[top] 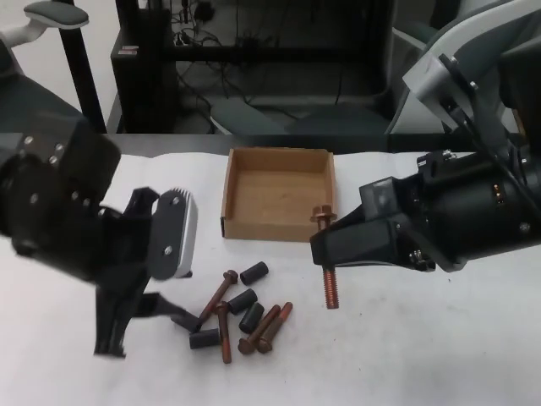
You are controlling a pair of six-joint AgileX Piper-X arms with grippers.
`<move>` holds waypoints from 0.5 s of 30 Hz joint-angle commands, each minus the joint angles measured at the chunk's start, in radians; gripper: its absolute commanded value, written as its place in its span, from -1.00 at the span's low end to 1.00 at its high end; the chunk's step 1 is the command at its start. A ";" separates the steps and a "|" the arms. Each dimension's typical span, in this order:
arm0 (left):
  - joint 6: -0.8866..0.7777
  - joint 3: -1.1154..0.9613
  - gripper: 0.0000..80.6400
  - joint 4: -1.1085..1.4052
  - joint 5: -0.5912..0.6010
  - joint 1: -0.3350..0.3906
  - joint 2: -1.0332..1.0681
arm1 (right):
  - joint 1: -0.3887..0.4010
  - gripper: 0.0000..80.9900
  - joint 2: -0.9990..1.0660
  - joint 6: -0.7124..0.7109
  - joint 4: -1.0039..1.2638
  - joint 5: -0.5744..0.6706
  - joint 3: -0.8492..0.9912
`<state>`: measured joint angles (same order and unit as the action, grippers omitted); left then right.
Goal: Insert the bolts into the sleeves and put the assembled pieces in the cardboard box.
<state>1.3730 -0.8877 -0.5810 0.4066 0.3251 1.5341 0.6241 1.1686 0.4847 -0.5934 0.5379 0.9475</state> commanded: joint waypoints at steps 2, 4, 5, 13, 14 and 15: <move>0.027 -0.114 0.07 -0.057 0.035 -0.003 0.089 | 0.001 -0.99 -0.012 -0.021 0.000 0.029 -0.002; 0.027 -0.178 0.07 -0.155 0.050 -0.003 0.136 | 0.001 -0.99 -0.012 -0.021 0.000 0.029 -0.002; 0.036 -0.203 0.07 -0.195 0.044 -0.003 0.154 | 0.001 -0.99 -0.012 -0.021 0.000 0.029 -0.002; 0.049 -0.258 0.07 -0.389 0.006 -0.003 0.178 | -0.001 -0.99 -0.012 -0.021 0.000 0.029 -0.002; 0.051 -0.258 0.07 -0.408 0.006 -0.003 0.178 | -0.001 -0.99 -0.012 -0.021 0.000 0.029 -0.002; 0.059 -0.256 0.07 -0.415 0.006 -0.003 0.178 | -0.001 -0.99 -0.012 -0.021 0.000 0.029 -0.002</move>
<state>1.4203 -1.1344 -0.9443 0.4158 0.3251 1.7174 0.6241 1.1686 0.4731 -0.5934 0.5522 0.9475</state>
